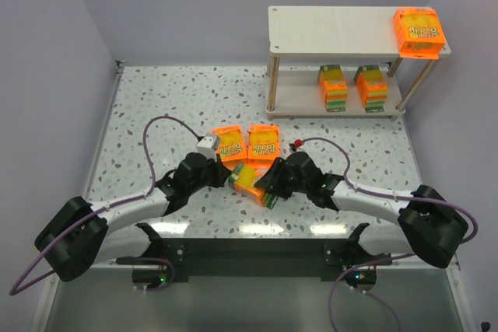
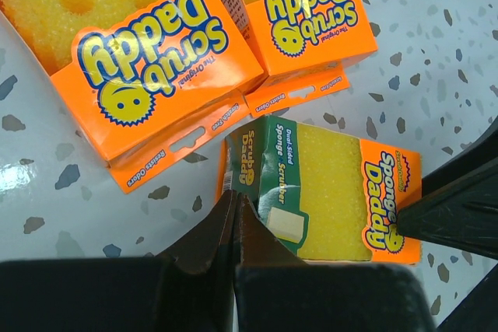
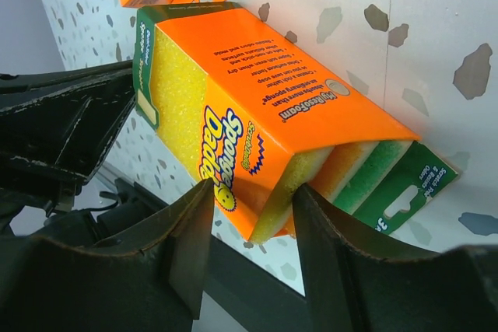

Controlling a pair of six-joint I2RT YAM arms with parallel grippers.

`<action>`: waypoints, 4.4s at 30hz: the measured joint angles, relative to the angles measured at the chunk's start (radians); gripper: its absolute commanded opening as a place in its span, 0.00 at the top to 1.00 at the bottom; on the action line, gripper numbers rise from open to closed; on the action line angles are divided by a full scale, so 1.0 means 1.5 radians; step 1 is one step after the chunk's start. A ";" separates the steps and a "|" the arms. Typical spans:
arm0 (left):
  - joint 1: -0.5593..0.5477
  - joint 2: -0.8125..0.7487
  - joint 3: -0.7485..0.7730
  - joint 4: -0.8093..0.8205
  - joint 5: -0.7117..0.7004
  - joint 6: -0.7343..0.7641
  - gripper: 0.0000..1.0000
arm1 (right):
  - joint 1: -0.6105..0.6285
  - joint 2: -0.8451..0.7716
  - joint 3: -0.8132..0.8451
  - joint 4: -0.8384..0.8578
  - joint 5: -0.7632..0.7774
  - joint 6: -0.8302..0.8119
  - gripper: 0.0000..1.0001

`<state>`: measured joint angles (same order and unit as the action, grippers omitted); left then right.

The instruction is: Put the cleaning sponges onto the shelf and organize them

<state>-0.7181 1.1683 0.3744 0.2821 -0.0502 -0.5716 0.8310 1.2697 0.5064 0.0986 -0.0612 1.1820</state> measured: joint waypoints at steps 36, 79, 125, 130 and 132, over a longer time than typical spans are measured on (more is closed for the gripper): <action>-0.011 -0.299 0.050 -0.276 -0.079 -0.066 1.00 | -0.170 -0.427 -0.007 -0.241 0.138 0.000 1.00; -0.011 -0.327 0.069 -0.359 -0.062 -0.082 1.00 | -0.253 0.415 0.362 0.306 0.552 0.349 1.00; 0.010 0.340 0.469 -0.078 0.012 0.116 1.00 | -0.260 -0.397 -0.012 -0.231 0.050 -0.151 0.32; 0.021 0.452 0.516 -0.073 0.042 0.130 1.00 | -0.258 -0.451 -0.012 -0.298 0.041 -0.184 0.31; 0.025 0.478 0.522 -0.073 0.047 0.132 1.00 | -0.258 -0.453 -0.012 -0.316 0.038 -0.192 0.31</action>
<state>-0.6800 1.8854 1.1568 0.1719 0.0196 -0.3733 0.4435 0.5907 0.4877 -0.3756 -0.0044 0.8940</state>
